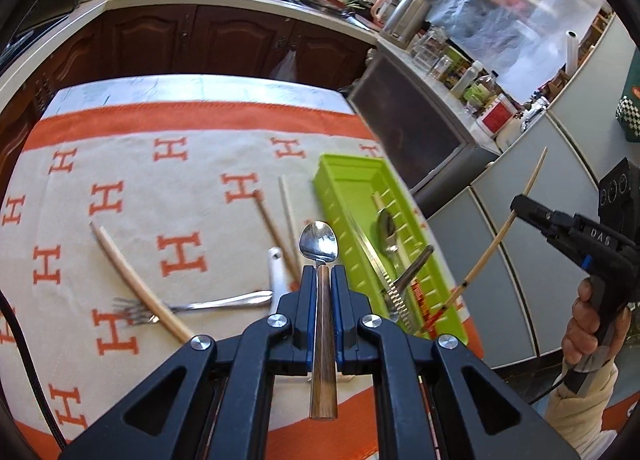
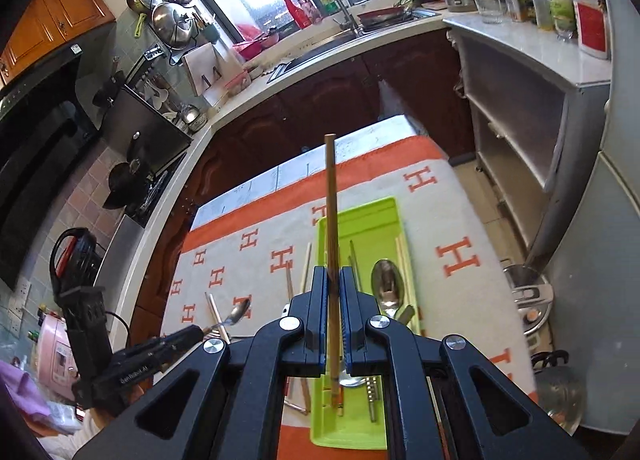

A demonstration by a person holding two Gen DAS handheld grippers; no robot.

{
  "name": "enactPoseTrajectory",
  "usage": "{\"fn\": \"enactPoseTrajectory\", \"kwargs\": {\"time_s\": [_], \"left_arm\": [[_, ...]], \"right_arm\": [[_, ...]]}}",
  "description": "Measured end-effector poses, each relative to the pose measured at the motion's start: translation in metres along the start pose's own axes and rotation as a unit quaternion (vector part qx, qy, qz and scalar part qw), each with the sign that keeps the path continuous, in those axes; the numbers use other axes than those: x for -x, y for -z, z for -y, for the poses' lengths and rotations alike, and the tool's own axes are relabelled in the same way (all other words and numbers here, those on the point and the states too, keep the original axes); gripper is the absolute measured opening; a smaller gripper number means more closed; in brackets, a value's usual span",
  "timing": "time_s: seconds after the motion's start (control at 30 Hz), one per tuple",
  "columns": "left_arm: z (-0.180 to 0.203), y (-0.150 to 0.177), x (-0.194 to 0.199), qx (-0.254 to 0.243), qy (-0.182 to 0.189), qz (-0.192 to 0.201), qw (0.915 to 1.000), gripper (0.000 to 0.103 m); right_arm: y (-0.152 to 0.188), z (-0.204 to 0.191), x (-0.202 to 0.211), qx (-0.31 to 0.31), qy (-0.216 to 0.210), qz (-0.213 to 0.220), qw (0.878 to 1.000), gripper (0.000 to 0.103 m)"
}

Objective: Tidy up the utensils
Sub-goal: 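Lower both held chopsticks into the green tray and open both grippers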

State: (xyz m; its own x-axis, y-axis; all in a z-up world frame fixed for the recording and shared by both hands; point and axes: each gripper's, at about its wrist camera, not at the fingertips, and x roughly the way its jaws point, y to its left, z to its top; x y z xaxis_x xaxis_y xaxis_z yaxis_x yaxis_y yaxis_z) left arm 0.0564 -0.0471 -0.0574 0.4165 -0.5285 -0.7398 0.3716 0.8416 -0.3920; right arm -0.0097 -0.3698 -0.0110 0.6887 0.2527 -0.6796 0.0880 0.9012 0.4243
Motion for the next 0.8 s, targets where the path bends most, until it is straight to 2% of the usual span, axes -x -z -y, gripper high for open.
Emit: {"fn": "enactPoseTrajectory", "kwargs": {"time_s": [0.13, 0.27, 0.47, 0.6, 0.73, 0.77, 0.8], "left_arm": [[0.031, -0.016, -0.014, -0.017, -0.003, -0.001, 0.9999, 0.004], [0.061, -0.027, -0.040, -0.029, -0.026, -0.009, 0.9992, 0.004], [0.085, -0.022, -0.084, -0.036, -0.041, -0.045, 0.9975, 0.005], [0.093, -0.012, -0.106, -0.035, -0.043, -0.071, 0.9960, 0.005], [0.092, 0.001, -0.123, -0.034, -0.030, -0.113, 0.9926, 0.006], [0.092, 0.003, -0.124, -0.035, -0.033, -0.116, 0.9920, 0.008], [0.091, 0.005, -0.125, -0.038, -0.032, -0.121, 0.9914, 0.016]], "right_arm": [[-0.001, 0.002, 0.006, 0.012, 0.021, -0.013, 1.000, 0.005], [0.002, 0.010, 0.010, 0.024, 0.044, -0.028, 0.998, 0.005], [0.012, 0.008, -0.005, 0.065, 0.106, -0.047, 0.991, 0.005], [0.016, 0.005, -0.022, 0.074, 0.110, -0.058, 0.989, 0.005], [0.018, 0.003, -0.043, 0.073, 0.113, -0.069, 0.988, 0.006], [0.018, 0.001, -0.050, 0.071, 0.111, -0.072, 0.989, 0.006], [0.019, 0.002, -0.053, 0.070, 0.109, -0.076, 0.989, 0.006]]}}
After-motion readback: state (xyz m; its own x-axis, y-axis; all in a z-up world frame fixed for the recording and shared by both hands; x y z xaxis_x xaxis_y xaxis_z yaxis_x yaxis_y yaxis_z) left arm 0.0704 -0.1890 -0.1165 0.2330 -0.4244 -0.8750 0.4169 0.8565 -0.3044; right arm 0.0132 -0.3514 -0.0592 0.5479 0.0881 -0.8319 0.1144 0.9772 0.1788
